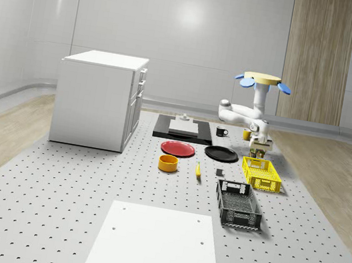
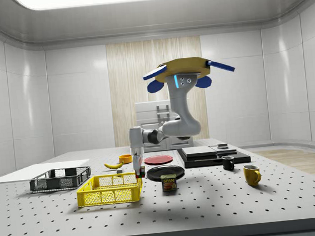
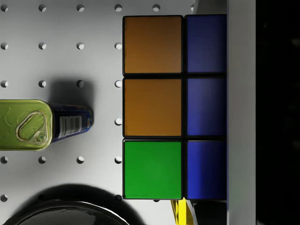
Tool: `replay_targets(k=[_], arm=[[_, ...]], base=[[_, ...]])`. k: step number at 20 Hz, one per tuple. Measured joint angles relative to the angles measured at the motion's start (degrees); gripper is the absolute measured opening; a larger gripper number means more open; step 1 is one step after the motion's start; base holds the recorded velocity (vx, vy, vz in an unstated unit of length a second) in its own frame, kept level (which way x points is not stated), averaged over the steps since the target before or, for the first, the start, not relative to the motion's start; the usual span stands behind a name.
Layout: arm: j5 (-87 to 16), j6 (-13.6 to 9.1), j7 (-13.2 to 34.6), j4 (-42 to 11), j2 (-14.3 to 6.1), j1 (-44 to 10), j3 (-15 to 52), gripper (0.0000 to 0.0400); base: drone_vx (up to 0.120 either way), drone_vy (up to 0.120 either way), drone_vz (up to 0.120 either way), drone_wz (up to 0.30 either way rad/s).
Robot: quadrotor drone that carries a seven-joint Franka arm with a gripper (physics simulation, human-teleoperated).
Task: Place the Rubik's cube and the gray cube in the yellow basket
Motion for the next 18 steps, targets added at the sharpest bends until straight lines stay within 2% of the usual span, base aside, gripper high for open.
replay_targets(k=[15, 18], arm=[[0.3, 0.7, 0.1, 0.0, -0.7, -0.1, 0.1, 0.0325], [0.3, 0.8, 0.1, 0.0, -0.8, -0.1, 0.1, 0.0325]], base=[[0.120, 0.000, 0.000, 0.000], [0.000, 0.000, -0.107, 0.000]])
